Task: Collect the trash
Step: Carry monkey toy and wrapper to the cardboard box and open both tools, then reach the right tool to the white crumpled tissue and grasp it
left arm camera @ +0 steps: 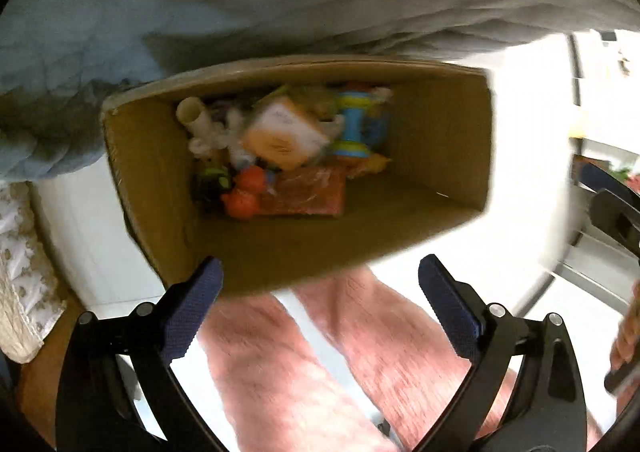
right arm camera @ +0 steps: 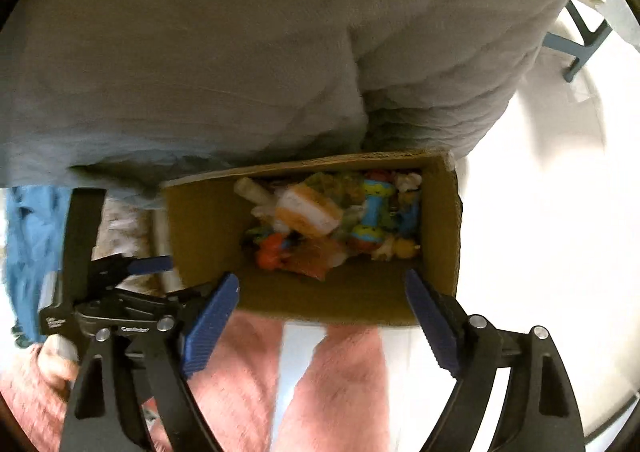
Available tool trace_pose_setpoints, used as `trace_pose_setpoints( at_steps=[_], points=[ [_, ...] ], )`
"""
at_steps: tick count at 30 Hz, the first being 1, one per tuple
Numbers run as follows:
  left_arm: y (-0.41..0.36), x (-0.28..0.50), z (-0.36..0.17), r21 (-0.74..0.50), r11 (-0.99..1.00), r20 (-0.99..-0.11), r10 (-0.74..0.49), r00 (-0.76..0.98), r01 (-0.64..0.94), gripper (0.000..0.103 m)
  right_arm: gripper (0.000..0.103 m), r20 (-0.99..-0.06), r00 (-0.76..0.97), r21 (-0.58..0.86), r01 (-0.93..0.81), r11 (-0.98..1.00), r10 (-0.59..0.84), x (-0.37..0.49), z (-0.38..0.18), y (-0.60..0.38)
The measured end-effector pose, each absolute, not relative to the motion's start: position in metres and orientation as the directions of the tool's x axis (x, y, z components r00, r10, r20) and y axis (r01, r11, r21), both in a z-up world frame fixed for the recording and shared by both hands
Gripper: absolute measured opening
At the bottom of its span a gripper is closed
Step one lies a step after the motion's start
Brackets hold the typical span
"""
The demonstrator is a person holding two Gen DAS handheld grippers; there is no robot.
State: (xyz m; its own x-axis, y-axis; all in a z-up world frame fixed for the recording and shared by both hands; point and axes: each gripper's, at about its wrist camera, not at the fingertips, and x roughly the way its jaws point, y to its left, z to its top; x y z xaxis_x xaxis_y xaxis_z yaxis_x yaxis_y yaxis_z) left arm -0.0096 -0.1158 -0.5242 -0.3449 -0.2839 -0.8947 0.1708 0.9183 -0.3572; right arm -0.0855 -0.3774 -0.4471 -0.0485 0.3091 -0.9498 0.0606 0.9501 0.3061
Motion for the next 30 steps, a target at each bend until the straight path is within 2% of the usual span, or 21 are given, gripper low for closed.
trace_pose_setpoints(
  at_steps=[4, 8, 10, 13, 16, 18, 22, 25, 27, 28, 30],
  points=[
    [-0.122, -0.029, -0.422, -0.413, 0.858, -0.9, -0.335, -0.278, 0.306, 0.096, 0.087, -0.903, 0.033, 0.428, -0.035, 0.903, 0.429, -0.084, -0.361, -0.374],
    [-0.117, -0.035, -0.316, -0.415, 0.817, -0.908, -0.398, -0.129, 0.402, 0.096, 0.087, -0.791, 0.141, 0.577, -0.155, 0.802, 0.596, -0.062, -0.268, -0.359],
    [-0.109, -0.029, -0.272, -0.415, 0.813, -0.899, -0.435, -0.048, 0.409, 0.096, 0.087, -0.75, 0.239, 0.57, -0.238, 0.786, 0.617, -0.041, -0.225, -0.351],
    [-0.087, -0.005, -0.218, -0.42, 0.827, -0.869, -0.485, 0.097, 0.374, 0.096, 0.087, -0.719, 0.416, 0.468, -0.301, 0.83, 0.557, 0.004, -0.183, -0.338],
    [-0.068, 0.021, -0.195, -0.448, 0.831, -0.834, -0.521, 0.18, 0.331, 0.096, 0.082, -0.726, 0.523, 0.358, -0.266, 0.895, 0.446, 0.07, -0.167, -0.321],
    [-0.055, 0.043, -0.187, -0.469, 0.822, -0.813, -0.544, 0.207, 0.323, 0.096, 0.07, -0.755, 0.557, 0.279, -0.206, 0.938, 0.346, 0.124, -0.167, -0.306],
    [-0.036, 0.077, -0.189, -0.491, 0.811, -0.804, -0.563, 0.193, 0.32, 0.096, 0.07, -0.793, 0.579, 0.169, -0.093, 0.981, 0.192, 0.22, -0.172, -0.284],
    [-0.018, 0.097, -0.204, -0.519, 0.8, -0.799, -0.579, 0.161, 0.3, 0.096, 0.07, -0.837, 0.545, 0.036, -0.022, 0.999, 0.042, 0.29, -0.194, -0.267],
    [-0.005, 0.108, -0.215, -0.52, 0.802, -0.81, -0.573, 0.13, 0.295, 0.096, 0.069, -0.852, 0.522, 0.0, 0.045, 0.999, -0.023, 0.327, -0.209, -0.268],
    [0.002, 0.112, -0.22, -0.516, 0.805, -0.817, -0.566, 0.116, 0.293, 0.096, 0.066, -0.857, 0.513, -0.018, 0.069, 0.997, -0.051, 0.339, -0.214, -0.268],
    [0.014, 0.119, -0.23, -0.527, 0.797, -0.816, -0.572, 0.085, 0.295, 0.096, 0.05, -0.866, 0.493, -0.042, 0.09, 0.995, -0.081, 0.359, -0.221, -0.267]
  ],
)
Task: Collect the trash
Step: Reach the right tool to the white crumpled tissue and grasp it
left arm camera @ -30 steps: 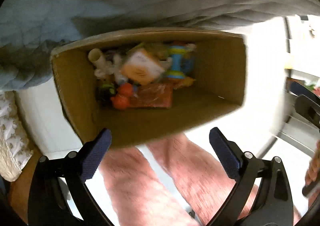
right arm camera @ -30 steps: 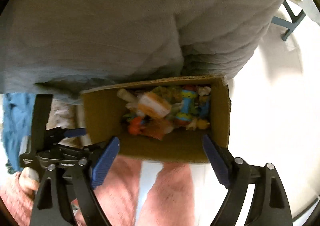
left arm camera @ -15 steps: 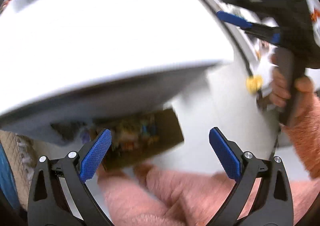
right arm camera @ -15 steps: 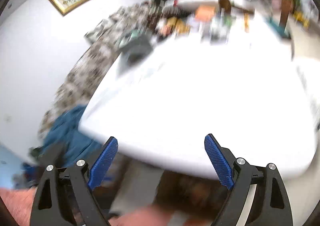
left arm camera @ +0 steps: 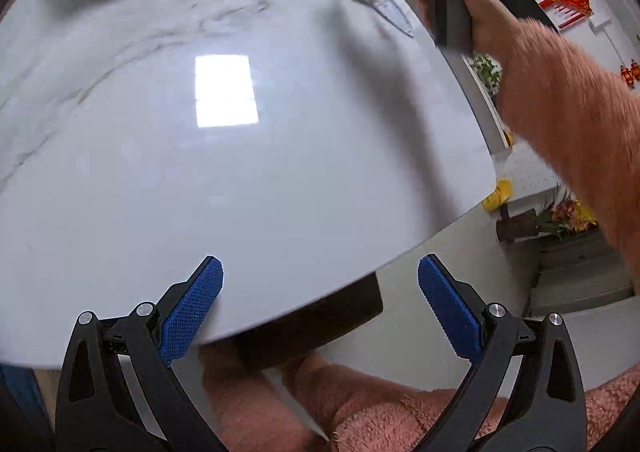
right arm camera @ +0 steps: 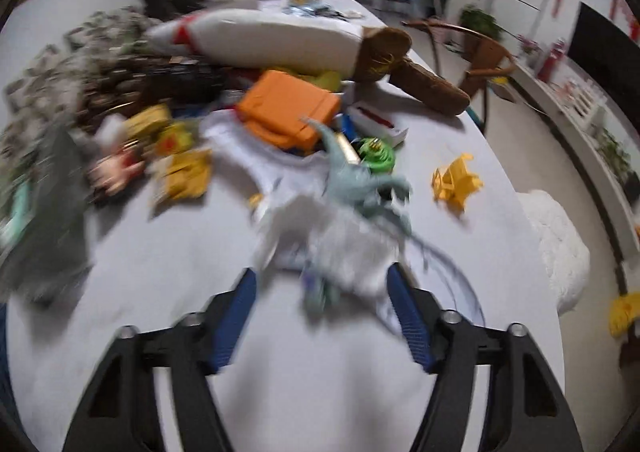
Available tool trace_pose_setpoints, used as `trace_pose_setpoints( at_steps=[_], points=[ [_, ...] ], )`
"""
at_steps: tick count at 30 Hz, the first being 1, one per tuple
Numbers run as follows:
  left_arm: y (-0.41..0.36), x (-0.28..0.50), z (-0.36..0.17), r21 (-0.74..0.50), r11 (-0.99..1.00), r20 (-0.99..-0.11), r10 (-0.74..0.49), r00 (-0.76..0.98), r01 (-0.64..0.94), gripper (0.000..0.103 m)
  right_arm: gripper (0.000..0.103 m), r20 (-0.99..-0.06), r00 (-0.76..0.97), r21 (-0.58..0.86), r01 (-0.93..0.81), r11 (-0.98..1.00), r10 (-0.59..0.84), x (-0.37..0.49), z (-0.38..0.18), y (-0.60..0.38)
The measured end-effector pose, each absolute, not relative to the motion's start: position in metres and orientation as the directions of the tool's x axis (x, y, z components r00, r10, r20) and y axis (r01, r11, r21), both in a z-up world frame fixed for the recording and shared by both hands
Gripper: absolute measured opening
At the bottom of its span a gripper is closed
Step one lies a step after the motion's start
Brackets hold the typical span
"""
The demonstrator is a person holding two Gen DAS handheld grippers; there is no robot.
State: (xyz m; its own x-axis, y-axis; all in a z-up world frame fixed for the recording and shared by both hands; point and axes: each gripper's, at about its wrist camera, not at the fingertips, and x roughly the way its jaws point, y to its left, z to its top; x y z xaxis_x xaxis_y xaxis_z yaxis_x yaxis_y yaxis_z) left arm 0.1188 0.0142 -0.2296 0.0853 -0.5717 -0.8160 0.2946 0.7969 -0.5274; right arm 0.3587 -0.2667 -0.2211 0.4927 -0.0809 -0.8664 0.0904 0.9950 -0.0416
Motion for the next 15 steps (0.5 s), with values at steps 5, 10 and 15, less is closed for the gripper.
trace_pose_setpoints(
  at_steps=[5, 10, 15],
  points=[
    [0.033, 0.148, -0.235, -0.547, 0.781, -0.809, -0.585, 0.047, 0.301, 0.096, 0.013, -0.883, 0.464, -0.003, 0.137, 0.991, -0.066, 0.368, -0.223, -0.271],
    [0.021, 0.181, -0.218, -0.606, 0.715, -0.758, -0.651, 0.018, 0.348, 0.096, 0.007, -0.877, 0.46, 0.206, 0.097, 0.974, 0.139, 0.321, -0.211, -0.273],
    [-0.003, 0.226, -0.197, -0.584, 0.701, -0.751, -0.658, 0.054, 0.41, 0.096, 0.011, -0.84, 0.4, 0.442, 0.112, 0.89, 0.367, 0.246, -0.212, -0.288]
  ],
)
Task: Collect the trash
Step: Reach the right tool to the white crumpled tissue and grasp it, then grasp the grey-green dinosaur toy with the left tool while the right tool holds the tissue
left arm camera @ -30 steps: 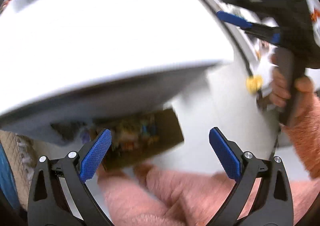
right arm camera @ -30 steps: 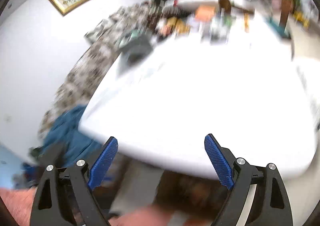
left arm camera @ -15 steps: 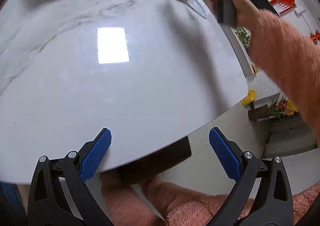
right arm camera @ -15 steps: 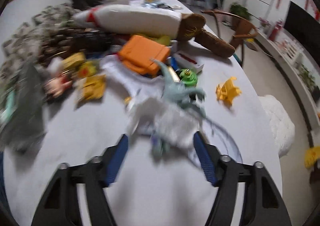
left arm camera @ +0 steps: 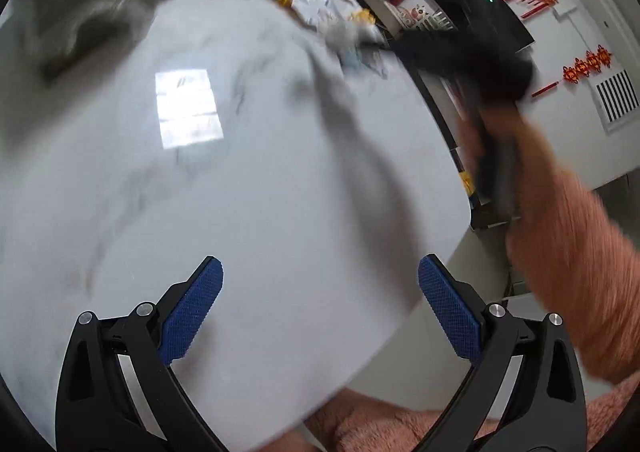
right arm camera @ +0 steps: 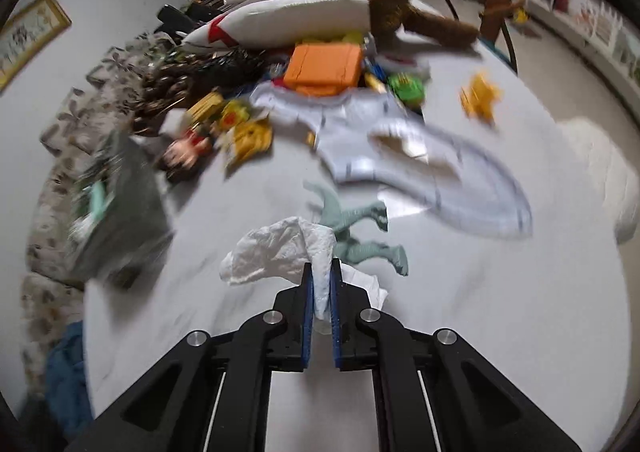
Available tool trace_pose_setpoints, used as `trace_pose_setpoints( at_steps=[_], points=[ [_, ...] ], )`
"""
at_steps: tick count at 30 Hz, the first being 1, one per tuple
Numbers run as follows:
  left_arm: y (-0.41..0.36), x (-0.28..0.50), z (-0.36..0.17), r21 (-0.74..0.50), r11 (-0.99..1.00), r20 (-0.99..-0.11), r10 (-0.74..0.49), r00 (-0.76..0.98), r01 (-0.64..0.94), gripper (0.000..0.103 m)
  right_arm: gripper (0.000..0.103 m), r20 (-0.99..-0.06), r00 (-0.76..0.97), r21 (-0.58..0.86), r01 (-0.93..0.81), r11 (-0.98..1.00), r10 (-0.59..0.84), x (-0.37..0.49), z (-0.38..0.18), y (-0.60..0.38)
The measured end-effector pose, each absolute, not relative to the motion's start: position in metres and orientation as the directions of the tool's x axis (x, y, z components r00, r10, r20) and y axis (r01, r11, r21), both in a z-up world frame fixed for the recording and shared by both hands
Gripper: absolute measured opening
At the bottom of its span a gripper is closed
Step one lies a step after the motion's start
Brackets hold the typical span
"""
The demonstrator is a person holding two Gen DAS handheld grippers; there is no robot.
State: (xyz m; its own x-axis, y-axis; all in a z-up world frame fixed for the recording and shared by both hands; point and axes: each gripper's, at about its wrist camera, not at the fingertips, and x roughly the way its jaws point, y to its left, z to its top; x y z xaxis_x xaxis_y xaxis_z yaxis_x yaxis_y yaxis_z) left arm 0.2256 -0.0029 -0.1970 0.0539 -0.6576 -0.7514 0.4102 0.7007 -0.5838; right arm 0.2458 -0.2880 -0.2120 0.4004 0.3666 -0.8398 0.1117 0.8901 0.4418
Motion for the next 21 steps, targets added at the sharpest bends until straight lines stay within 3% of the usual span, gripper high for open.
trace_pose_setpoints(
  at_steps=[2, 5, 11, 17, 21],
  points=[
    [-0.011, 0.245, -0.193, -0.577, 0.705, -0.753, -0.655, 0.066, 0.411, 0.096, 0.017, -0.826, 0.352, 0.52, 0.169, 0.838, 0.441, 0.223, -0.225, -0.295],
    [-0.022, 0.279, -0.193, -0.562, 0.722, -0.762, -0.642, 0.087, 0.403, 0.096, 0.005, -0.786, 0.405, 0.584, 0.237, 0.776, 0.467, 0.179, -0.231, -0.311],
    [-0.052, 0.298, -0.211, -0.523, 0.735, -0.801, -0.597, 0.047, 0.431, 0.096, 0.004, -0.76, 0.5, 0.605, 0.312, 0.732, 0.415, 0.13, -0.22, -0.343],
    [-0.13, 0.276, -0.23, -0.297, 0.728, -0.891, -0.443, 0.094, 0.617, 0.096, 0.004, -0.724, 0.582, 0.619, 0.31, 0.722, 0.371, 0.105, -0.183, -0.368],
    [-0.159, 0.279, -0.245, -0.155, 0.773, -0.931, -0.323, 0.171, 0.615, 0.095, 0.007, -0.704, 0.611, 0.633, 0.308, 0.71, 0.363, 0.086, -0.168, -0.382]
  ],
)
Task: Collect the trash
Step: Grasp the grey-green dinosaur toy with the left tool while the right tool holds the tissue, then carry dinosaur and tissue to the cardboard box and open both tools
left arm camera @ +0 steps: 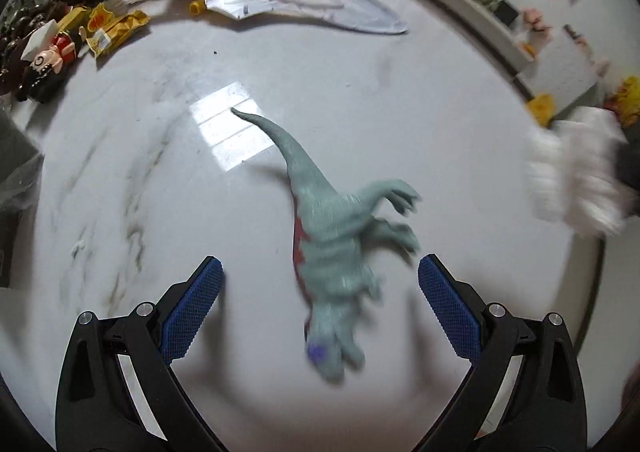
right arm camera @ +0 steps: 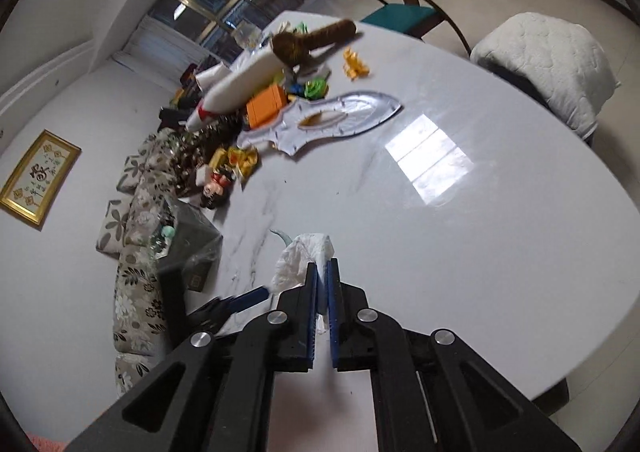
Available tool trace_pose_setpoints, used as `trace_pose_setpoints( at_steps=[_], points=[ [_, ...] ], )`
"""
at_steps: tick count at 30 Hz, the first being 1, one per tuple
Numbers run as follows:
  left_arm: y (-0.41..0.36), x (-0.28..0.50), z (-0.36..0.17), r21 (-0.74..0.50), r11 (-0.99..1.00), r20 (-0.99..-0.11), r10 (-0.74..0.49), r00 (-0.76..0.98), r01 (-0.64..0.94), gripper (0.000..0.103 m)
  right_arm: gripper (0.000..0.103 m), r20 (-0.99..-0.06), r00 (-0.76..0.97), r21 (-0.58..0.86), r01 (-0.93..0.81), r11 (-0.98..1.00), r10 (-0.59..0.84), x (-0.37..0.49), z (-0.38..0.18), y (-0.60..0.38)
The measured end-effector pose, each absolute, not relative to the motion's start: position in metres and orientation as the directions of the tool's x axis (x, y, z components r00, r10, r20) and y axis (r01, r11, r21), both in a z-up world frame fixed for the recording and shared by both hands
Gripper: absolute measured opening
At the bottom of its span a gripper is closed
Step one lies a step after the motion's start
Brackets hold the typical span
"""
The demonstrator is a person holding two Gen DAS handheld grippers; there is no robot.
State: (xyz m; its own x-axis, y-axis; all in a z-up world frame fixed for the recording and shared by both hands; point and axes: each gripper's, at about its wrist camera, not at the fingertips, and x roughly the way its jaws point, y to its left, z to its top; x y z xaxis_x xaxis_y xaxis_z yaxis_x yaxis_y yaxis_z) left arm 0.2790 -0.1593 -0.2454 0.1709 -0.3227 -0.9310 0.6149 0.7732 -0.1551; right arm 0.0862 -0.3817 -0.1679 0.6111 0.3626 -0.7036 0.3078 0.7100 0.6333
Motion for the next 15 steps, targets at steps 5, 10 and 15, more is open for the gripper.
trace_pose_setpoints(
  at_steps=[5, 10, 15],
  points=[
    [-0.152, 0.28, -0.236, -0.147, 0.822, -0.928, -0.307, 0.21, 0.55, 0.039, 0.008, -0.7, 0.607, 0.643, 0.307, 0.702, 0.376, 0.074, -0.172, -0.387],
    [-0.129, 0.275, -0.233, -0.31, 0.818, -0.903, -0.413, 0.12, 0.485, 0.038, 0.008, -0.683, 0.606, 0.659, 0.272, 0.701, 0.407, 0.068, -0.172, -0.39],
    [-0.109, 0.252, -0.218, -0.409, 0.817, -0.863, -0.492, 0.12, 0.407, 0.038, 0.008, -0.657, 0.602, 0.677, 0.207, 0.706, 0.454, 0.059, -0.166, -0.394]
  ],
)
